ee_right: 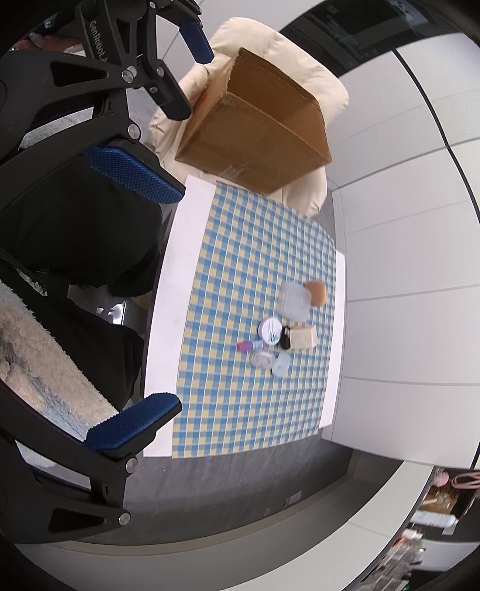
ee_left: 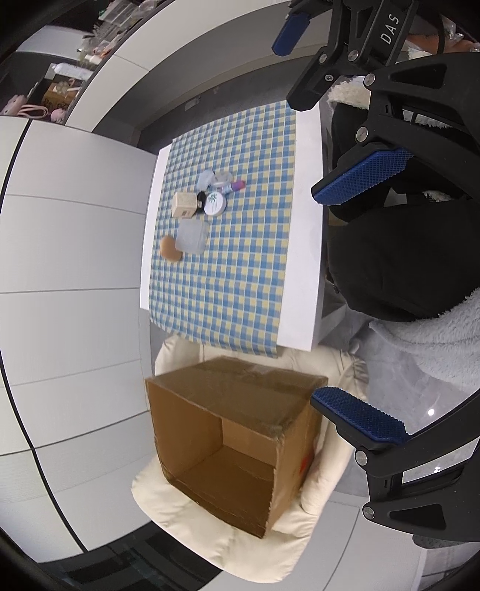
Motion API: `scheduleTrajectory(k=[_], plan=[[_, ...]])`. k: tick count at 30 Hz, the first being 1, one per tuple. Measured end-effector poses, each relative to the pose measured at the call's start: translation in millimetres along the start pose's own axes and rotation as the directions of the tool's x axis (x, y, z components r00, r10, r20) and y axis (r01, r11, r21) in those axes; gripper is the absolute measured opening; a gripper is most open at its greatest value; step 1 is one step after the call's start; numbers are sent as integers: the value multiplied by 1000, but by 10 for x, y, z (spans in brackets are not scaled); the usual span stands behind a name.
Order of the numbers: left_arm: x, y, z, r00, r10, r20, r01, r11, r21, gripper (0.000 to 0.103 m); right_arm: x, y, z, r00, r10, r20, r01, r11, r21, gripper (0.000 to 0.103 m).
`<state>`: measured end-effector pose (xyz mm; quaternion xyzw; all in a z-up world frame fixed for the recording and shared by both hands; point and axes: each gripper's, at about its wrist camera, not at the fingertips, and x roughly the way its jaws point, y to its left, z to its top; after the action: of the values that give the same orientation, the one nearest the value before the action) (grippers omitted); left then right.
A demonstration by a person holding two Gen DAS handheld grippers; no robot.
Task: Organize objects
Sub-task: 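Move both open grippers away from the box toward the checked table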
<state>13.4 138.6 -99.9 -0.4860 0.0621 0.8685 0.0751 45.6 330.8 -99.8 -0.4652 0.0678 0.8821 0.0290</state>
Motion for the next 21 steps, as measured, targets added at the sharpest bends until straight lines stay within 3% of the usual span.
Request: scheduleTrajectory(k=[21], plan=[[390, -471, 160, 998, -54, -35, 57, 996, 72, 99, 225, -496, 30, 997, -67, -36, 70, 994, 87, 103]])
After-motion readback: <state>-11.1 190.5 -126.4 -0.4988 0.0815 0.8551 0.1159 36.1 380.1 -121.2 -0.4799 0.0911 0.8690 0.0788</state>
